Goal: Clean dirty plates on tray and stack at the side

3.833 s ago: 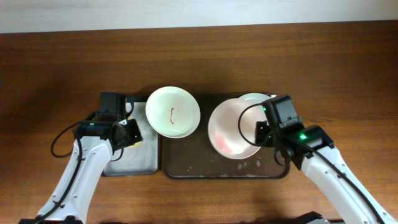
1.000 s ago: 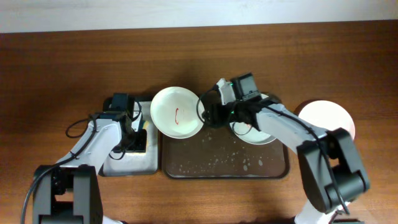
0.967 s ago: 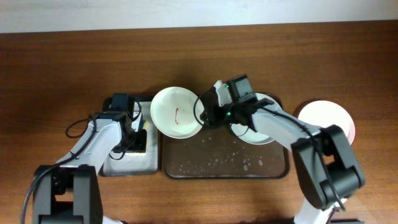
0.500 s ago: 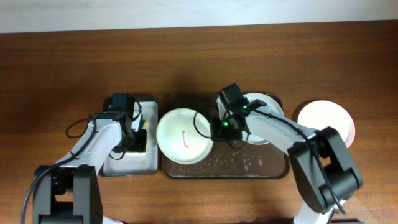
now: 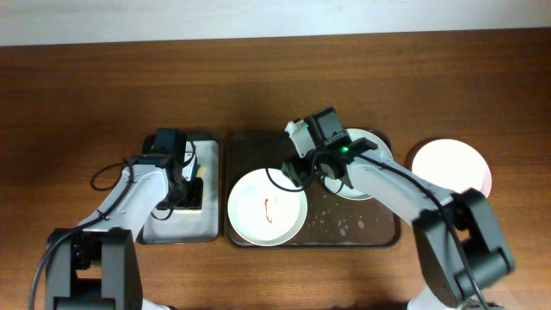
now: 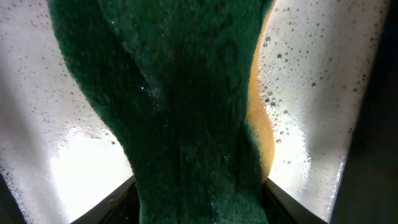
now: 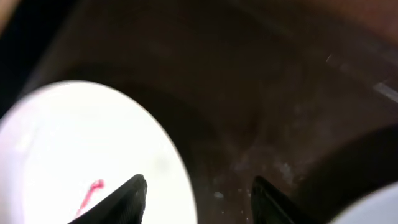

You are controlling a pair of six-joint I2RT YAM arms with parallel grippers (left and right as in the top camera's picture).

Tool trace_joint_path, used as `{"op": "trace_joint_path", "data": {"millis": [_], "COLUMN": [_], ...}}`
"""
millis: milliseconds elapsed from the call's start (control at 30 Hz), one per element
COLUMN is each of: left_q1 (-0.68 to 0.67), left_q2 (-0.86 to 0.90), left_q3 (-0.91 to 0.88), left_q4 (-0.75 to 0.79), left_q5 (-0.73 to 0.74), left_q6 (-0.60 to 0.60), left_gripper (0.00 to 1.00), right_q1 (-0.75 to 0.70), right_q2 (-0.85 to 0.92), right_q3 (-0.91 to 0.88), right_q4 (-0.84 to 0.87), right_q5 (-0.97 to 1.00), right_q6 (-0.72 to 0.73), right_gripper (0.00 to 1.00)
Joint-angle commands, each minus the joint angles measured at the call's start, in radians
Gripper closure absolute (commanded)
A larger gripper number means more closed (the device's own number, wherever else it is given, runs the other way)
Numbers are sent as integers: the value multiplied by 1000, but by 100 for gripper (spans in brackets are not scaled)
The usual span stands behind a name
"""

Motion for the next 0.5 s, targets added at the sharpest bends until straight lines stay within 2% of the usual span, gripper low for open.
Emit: {"op": "trace_joint_path", "data": {"millis": [0,100,133,167,200,233,267,300,333,367,400,433,467], "left_q1": [2,2,2,2,2,2,2,2,2,2,2,2,2], "left_q2": [-13,-13,-13,-13,-13,-13,-13,-13,-13,-13,-13,-13,-13], "left_q3": [4,4,4,4,4,4,4,4,4,4,4,4,4], "left_q4": [2,2,2,2,2,2,2,2,2,2,2,2,2], "left_q5": [-13,-13,-13,-13,-13,-13,-13,-13,-13,-13,-13,-13,-13], "left_q6": [0,0,0,0,0,0,0,0,0,0,0,0,0], "left_gripper": [46,46,46,46,46,46,46,46,46,46,46,46,46], "right_q1": [-1,5,5,5,5,5,4,4,5,5,5,5,4], "right_q2": [59,87,92,97,97,97,97,97,97,97,97,97,97], "right_q3": [4,4,3,2,2,2,2,2,2,2,2,2,2], "right_q4": [1,-15,-19,-28,-38,-45,-51,-66,-87,-135,-174,-176,-176], "right_q5": [-13,-31,-31,-31,-14,26,37,51,91,121,70,-29,-80], "right_q6": [-35,-34,-34,-33,3,83,132,243,369,555,702,704,704], "right_gripper": [48,54,65,82,92,96,96,96,96,96,96,92,79]}}
